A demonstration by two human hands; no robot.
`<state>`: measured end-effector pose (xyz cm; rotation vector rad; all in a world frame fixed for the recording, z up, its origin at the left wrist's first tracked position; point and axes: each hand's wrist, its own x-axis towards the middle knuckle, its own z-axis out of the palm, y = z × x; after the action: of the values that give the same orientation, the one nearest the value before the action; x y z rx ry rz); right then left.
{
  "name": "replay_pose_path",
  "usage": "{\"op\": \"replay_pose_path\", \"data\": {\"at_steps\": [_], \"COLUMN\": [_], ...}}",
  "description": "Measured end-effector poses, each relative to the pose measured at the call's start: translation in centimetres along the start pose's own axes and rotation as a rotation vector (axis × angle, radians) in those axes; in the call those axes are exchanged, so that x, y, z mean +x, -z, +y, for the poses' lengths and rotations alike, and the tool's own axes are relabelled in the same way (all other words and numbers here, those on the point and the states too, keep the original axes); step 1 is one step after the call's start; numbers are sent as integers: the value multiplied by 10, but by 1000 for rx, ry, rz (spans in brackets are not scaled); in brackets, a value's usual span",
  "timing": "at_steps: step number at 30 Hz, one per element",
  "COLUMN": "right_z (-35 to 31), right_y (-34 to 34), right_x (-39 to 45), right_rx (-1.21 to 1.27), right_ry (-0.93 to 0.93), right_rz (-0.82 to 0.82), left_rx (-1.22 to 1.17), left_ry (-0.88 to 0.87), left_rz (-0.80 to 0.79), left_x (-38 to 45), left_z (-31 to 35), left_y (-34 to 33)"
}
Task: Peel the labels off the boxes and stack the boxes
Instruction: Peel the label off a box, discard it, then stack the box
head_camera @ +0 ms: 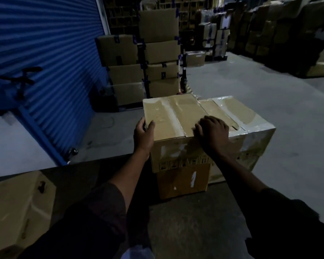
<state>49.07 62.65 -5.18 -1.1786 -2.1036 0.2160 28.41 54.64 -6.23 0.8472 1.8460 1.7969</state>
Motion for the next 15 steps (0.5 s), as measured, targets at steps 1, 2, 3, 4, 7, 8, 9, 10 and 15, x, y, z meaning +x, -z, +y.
{"op": "replay_pose_path", "data": {"at_steps": [1,2,3,4,7,8,9,10,15], "right_z": [-1,-3,-5,-9,-28,-35,-40,-47,-105], "right_y": [1,2,1,0,-2,-2,-1,-2,-34], "right_x": [0,0,-1,-3,-12,-16,-19,-21,-39], "right_rx": [-17,-27,-29,-31,-11,-2,3,18,206], "right_ry": [24,37,52,75,154,162,172,193,303], "right_rz": [4,3,-4,-20,-42,-42,-41,-47,-82], "left_rx": [56,116,173,215,258,261,262,262,277], "left_ry": [-31,-75,-128,-179,-237,-227,-215,-214,-212], "left_rz": [26,62,98,118,42,10,-5,0,77], "left_x": [0,-1,-2,-4,-16,-21,-26,-32,-62], "left_z": [0,1,4,5,7,8,6,4,-16], "left_y": [1,2,4,5,10,14,18,25,80]}}
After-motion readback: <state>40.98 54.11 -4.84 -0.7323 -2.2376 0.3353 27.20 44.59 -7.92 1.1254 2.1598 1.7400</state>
